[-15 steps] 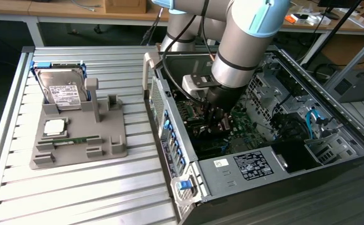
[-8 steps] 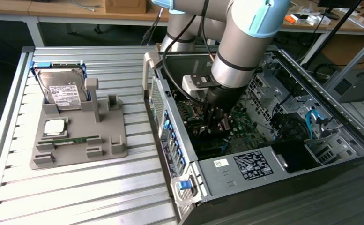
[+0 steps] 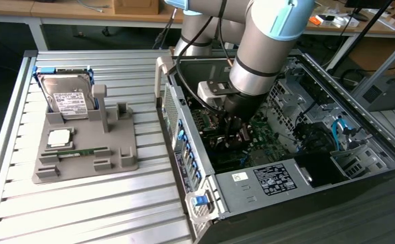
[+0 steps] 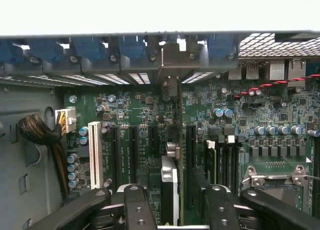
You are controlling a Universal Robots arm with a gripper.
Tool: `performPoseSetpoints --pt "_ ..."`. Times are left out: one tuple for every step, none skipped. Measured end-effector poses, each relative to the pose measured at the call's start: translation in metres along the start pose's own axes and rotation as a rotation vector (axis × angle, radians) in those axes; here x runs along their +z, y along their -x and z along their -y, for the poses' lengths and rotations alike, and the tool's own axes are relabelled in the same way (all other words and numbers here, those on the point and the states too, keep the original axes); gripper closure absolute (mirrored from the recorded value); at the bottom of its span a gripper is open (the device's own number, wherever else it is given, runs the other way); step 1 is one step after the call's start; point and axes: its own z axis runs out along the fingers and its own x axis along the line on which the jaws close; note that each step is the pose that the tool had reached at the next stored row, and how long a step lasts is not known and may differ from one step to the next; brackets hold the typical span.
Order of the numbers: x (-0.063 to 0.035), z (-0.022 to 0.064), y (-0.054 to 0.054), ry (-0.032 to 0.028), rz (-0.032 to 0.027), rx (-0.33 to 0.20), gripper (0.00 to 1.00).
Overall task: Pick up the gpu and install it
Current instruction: 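Insert the gpu into the slot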
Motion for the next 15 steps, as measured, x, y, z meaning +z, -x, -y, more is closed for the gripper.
performPoseSetpoints --pt "-0.0029 0.0 0.0 -0.0002 0.0003 0.0 0.54" --pt "-0.0075 0.0 0.0 -0.0005 0.0001 0.0 0.54" --pt "-0.013 0.0 0.0 -0.0012 0.0003 0.0 0.54" --pt "-0.0172 -0.0001 0.0 -0.0013 0.0003 0.0 0.54" --pt "-0.022 -0.0002 0.001 -0.0016 0.0003 0.0 0.54" --pt "-0.0274 -0.0003 0.001 -0.0021 0.0003 0.0 0.54" --pt "-0.0329 -0.0005 0.001 -0.0027 0.0003 0.0 0.54" --pt "-0.0374 -0.0005 0.002 -0.0031 0.0002 0.0 0.54" --pt "-0.0409 -0.0005 0.002 -0.0033 0.0002 0.0 0.55" --pt "-0.0428 -0.0005 0.002 -0.0033 0.0001 0.0 0.55" --pt "-0.043 -0.0004 0.002 -0.0034 0.0002 -0.001 0.62" --pt "-0.043 -0.0002 0.002 -0.0034 0.0003 -0.001 0.68" --pt "-0.0429 0.0003 0.002 -0.0031 0.0005 -0.002 0.74" --pt "-0.0431 0.0012 0.002 -0.0023 0.0002 -0.003 0.8" --pt "-0.0431 0.0023 0.002 -0.0015 0.0002 -0.004 0.8"
